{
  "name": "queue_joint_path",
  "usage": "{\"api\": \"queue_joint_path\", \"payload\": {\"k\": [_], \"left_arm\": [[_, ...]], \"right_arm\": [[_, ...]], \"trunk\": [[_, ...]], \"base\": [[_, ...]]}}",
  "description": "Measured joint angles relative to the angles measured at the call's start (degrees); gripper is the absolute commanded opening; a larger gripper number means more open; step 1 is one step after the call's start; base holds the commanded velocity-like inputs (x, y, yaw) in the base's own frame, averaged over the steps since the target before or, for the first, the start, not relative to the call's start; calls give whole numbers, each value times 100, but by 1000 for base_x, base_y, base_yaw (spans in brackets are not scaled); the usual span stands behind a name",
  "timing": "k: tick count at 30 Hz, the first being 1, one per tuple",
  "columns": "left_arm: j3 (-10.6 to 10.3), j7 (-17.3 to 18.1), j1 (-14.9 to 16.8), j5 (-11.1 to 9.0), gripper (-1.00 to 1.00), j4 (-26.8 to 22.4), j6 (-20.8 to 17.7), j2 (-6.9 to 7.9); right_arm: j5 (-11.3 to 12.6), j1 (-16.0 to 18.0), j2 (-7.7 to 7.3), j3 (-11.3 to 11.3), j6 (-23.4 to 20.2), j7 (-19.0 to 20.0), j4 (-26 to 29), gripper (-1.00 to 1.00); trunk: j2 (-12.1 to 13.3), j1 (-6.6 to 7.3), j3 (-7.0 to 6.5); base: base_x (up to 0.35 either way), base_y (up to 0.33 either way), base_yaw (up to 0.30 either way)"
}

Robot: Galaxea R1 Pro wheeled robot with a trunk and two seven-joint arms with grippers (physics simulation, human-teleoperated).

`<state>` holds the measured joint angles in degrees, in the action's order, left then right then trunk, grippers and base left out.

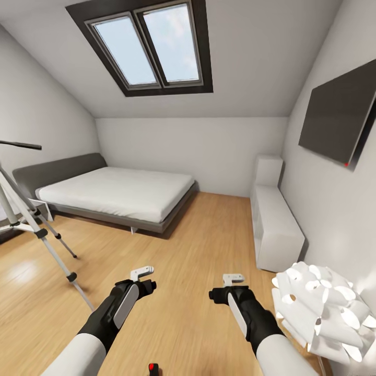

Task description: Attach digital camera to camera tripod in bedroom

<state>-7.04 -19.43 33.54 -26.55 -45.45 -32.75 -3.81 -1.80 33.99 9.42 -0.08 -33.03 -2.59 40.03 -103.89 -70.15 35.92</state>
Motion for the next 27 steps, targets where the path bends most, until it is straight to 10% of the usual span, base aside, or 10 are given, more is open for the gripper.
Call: {"api": "queue_joint_path", "payload": {"k": [27], "left_arm": [[-26,-10,0,62,100,35,17,-17]], "right_arm": [[-39,0,15,0,205,5,-179,100]], "trunk": [[-1083,-593,485]], "base": [[0,0,0]]}}
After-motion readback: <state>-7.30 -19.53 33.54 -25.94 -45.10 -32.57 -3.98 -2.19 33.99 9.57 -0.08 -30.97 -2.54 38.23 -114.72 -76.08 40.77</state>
